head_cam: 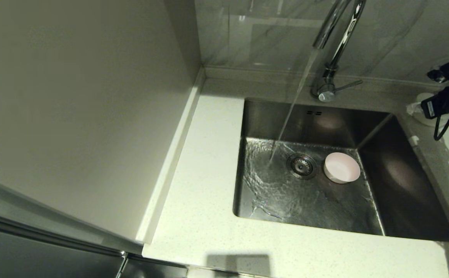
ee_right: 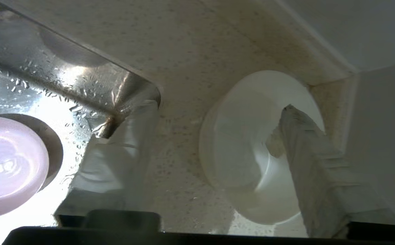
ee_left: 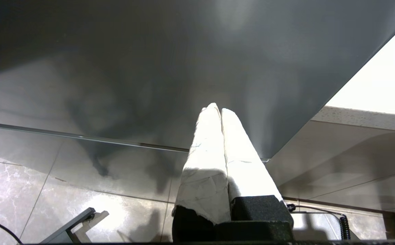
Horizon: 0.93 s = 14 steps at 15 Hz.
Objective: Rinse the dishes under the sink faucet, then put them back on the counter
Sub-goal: Put a bowl into the sink
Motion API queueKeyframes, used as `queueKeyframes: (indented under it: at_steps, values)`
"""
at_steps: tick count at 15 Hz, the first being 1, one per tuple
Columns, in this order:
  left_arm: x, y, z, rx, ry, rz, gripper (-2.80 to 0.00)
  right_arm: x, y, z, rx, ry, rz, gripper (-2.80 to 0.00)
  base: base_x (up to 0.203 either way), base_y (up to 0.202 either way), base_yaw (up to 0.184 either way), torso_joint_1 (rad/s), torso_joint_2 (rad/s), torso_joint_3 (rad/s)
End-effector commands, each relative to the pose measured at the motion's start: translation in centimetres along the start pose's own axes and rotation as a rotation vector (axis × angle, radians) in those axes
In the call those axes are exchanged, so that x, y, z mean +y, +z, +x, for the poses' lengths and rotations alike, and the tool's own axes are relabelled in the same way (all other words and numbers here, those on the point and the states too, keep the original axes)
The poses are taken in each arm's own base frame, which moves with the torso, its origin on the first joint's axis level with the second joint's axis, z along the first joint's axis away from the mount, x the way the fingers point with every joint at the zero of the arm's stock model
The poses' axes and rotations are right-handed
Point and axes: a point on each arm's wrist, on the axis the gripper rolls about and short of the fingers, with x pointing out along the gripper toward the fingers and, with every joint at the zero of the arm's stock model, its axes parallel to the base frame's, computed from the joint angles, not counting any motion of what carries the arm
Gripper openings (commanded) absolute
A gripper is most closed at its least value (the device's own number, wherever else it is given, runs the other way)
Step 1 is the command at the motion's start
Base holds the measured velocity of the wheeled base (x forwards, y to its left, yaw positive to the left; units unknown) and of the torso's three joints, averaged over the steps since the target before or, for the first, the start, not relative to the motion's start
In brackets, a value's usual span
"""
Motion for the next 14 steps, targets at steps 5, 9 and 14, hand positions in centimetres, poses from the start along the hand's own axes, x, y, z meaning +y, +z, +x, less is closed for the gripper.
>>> queueKeyframes:
  at_steps: [5, 9, 14]
  values:
    - [0.0, 0.0, 0.0, -0.002, 0.001, -0.001, -2.8, 0.5, -2.3, 2.7, 0.022, -0.056, -0.014, 0.0, 0.0, 0.0, 0.0, 0.0, 0.0, 0.0]
    - [0.0, 0.0, 0.0, -0.002, 0.001, -0.001, -2.8, 0.9, -3.3, 3.7, 0.053, -0.066, -0.013, 0.0, 0.0, 0.0, 0.0, 0.0, 0.0, 0.0]
    - [0.0, 0.0, 0.0, -0.002, 0.001, -0.001, -2.8, 0.6, -2.6, 3.1, 0.036, -0.076, -0.005, -2.8, 0.0, 0.0, 0.0, 0.0, 0.0, 0.0]
